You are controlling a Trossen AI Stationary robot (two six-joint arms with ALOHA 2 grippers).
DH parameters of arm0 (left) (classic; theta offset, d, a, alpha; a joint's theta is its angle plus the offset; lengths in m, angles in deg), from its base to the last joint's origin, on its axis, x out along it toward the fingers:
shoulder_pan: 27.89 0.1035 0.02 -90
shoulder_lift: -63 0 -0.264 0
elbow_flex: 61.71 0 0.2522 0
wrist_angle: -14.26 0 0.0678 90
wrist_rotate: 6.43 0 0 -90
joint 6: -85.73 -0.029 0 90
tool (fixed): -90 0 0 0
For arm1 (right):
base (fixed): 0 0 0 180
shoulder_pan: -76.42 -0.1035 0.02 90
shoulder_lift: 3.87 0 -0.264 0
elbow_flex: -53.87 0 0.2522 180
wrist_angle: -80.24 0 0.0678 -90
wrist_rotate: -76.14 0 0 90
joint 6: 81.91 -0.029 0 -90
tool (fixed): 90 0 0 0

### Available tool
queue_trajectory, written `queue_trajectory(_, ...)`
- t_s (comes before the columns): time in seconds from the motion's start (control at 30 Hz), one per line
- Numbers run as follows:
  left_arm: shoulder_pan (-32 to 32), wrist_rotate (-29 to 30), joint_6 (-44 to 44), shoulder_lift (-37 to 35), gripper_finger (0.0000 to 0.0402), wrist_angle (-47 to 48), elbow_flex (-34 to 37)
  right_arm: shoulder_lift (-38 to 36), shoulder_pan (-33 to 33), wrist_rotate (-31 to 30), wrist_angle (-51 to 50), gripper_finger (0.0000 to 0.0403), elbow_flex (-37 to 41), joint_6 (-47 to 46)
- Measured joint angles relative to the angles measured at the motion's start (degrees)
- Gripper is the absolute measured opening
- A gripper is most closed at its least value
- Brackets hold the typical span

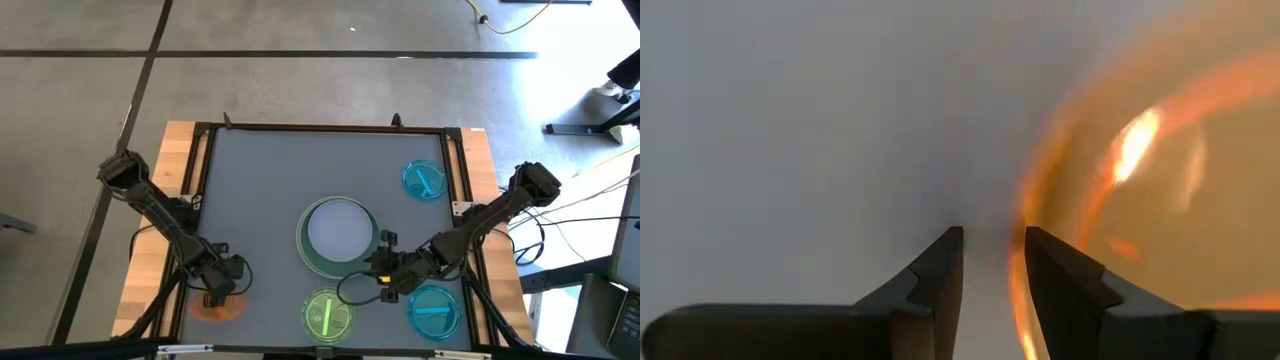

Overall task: Stack plastic plates
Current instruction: Stack the orange plate on top of the blue plate

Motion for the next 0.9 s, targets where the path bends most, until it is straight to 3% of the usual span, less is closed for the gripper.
queue_trajectory(0.3,-2.01,1.18,3.78,-0.15,0.0106,-3.39,2.1,-0.02,0.0,0.01,-0.01,0.014,0.0,-0.11)
queue_trajectory(0.9,1.75,6.84,-3.62,0.3,0.0105,-0.2,0.24,-0.02,0.0,0.0,0.09,0.014,-0.02,-1.67)
